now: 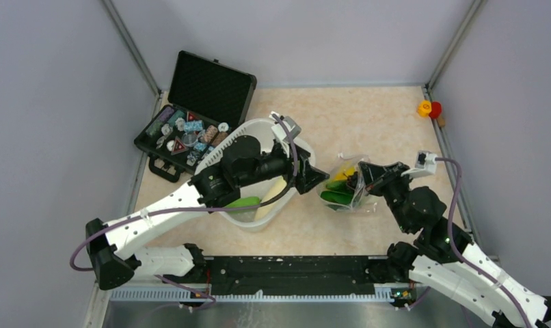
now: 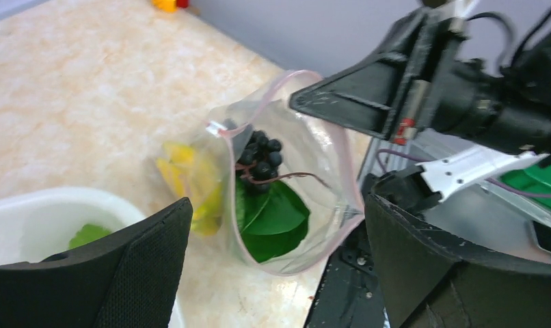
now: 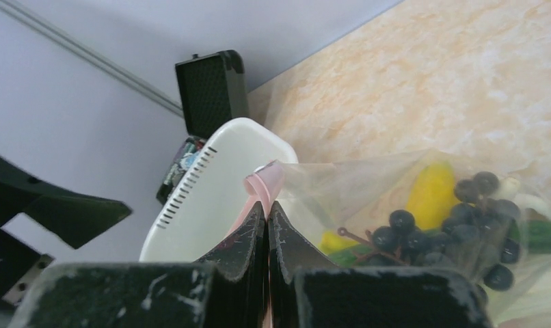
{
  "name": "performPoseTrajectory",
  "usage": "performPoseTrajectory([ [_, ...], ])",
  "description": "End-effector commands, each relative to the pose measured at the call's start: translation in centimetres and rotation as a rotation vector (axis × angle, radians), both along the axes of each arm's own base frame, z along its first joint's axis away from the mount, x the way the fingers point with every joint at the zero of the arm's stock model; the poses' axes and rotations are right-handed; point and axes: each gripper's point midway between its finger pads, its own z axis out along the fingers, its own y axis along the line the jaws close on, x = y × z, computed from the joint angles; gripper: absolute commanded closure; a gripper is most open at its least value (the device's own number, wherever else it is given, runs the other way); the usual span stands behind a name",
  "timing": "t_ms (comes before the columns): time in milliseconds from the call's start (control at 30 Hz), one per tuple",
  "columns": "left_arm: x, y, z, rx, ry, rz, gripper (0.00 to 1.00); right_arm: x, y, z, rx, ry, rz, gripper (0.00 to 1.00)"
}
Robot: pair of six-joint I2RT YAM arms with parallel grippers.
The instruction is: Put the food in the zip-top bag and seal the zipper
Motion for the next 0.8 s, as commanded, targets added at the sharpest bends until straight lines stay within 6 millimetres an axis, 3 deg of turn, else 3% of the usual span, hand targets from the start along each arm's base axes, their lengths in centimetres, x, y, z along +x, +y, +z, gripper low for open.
performPoseTrajectory([
  [0, 3.0, 2.0, -5.5, 0.172, 0.054, 0.2, 0.06, -0.7, 2.1, 2.9, 0.024, -0.132, 0.129, 1.0],
  [100, 5.0, 4.9, -7.7, 0.249, 0.092, 0.397, 0.02, -2.1, 3.1, 6.3, 0.007, -0.271, 0.228, 1.0],
  [233, 5.5, 8.4, -9.5, 0.286, 0.094, 0.488, 0.01, -3.1, 0.5, 9.7, 0.003, -0.374, 0.171, 1.0],
  [300, 5.3, 9.5, -10.7, 0.31, 0.111, 0.473, 0.01, -2.8, -1.2, 9.4, -0.012, -0.347, 0.093, 1.0],
  [400, 5.3, 11.6, -13.7, 0.413, 0.179, 0.507, 0.01, -2.3, -1.9, 7.8, -0.031, -0.283, 0.051, 1.0],
  [533, 6.4, 15.0, -16.3, 0.486, 0.291, 0.62, 0.01, -1.9, -0.9, 5.5, 0.008, -0.217, 0.07, 1.0],
  [633, 6.7, 16.1, -17.1, 0.463, 0.32, 0.637, 0.01, -1.7, -0.1, 4.0, 0.034, -0.18, 0.084, 1.0],
  [767, 6.7, 16.4, -18.8, 0.538, 0.337, 0.622, 0.01, -1.6, 0.3, 3.8, 0.036, -0.175, 0.098, 1.0],
])
